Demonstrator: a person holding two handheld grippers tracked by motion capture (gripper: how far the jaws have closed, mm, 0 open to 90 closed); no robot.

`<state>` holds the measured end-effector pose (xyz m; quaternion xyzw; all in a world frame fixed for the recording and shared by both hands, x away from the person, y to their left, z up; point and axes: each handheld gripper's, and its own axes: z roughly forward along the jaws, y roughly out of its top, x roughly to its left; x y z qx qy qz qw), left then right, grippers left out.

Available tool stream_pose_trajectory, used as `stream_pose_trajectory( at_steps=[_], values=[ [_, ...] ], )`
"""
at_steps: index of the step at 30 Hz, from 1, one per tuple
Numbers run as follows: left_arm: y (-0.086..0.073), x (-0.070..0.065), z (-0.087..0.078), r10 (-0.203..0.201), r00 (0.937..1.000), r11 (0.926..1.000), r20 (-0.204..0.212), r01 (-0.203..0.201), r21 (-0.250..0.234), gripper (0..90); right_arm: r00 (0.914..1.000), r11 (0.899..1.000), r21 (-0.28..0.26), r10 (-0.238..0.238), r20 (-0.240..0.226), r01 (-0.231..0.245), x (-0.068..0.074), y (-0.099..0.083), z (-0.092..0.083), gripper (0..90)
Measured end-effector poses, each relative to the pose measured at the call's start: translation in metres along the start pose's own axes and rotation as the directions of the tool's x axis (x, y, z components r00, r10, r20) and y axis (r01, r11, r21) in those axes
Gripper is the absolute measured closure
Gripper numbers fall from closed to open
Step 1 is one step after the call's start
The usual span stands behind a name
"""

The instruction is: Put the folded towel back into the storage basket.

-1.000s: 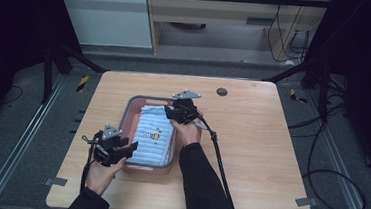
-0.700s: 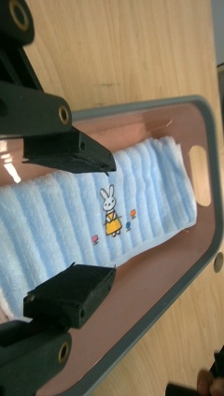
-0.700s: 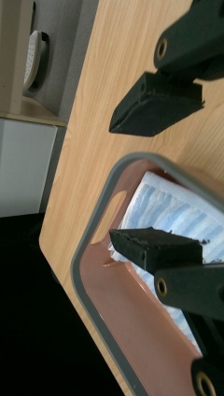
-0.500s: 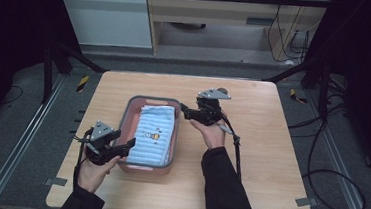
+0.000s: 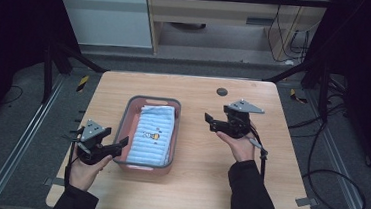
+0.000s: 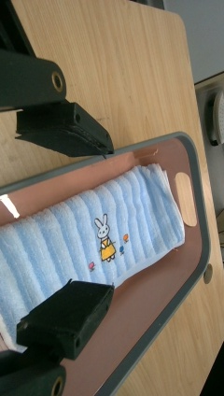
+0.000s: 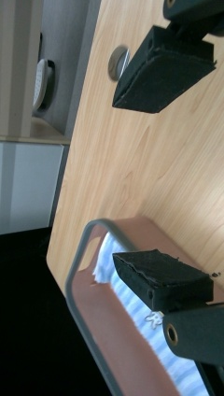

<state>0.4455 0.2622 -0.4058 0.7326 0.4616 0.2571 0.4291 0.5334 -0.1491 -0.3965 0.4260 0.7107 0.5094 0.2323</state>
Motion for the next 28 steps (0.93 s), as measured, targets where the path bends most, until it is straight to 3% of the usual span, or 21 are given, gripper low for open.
stream_pose_trajectory(
  at_steps=[4,13,22,28],
  values=[
    [-0.002,0.006,-0.002,0.008,1.0,1.0,-0.004,-0.008,0.002,24.9,0.9999,1.0,0.006,0.011,-0.001,-0.011,-0.006,-0.009,-0.01,19.7],
    [-0.009,0.018,-0.008,0.027,0.9991,0.9996,-0.032,-0.027,0.012,23.1,0.9993,0.999,0.036,-0.012,0.034,0.01,-0.025,-0.036,-0.037,18.2],
    [-0.02,0.032,-0.012,0.007,0.9983,0.9998,-0.058,-0.006,0.018,21.7,0.9961,0.997,0.083,-0.002,0.088,-0.006,-0.048,-0.068,-0.059,16.6],
    [-0.026,0.04,-0.012,-0.007,0.9976,0.9998,-0.069,0.008,0.02,20.8,0.9925,0.995,0.097,0.015,0.121,-0.026,-0.057,-0.08,-0.067,16.3]
  ],
)
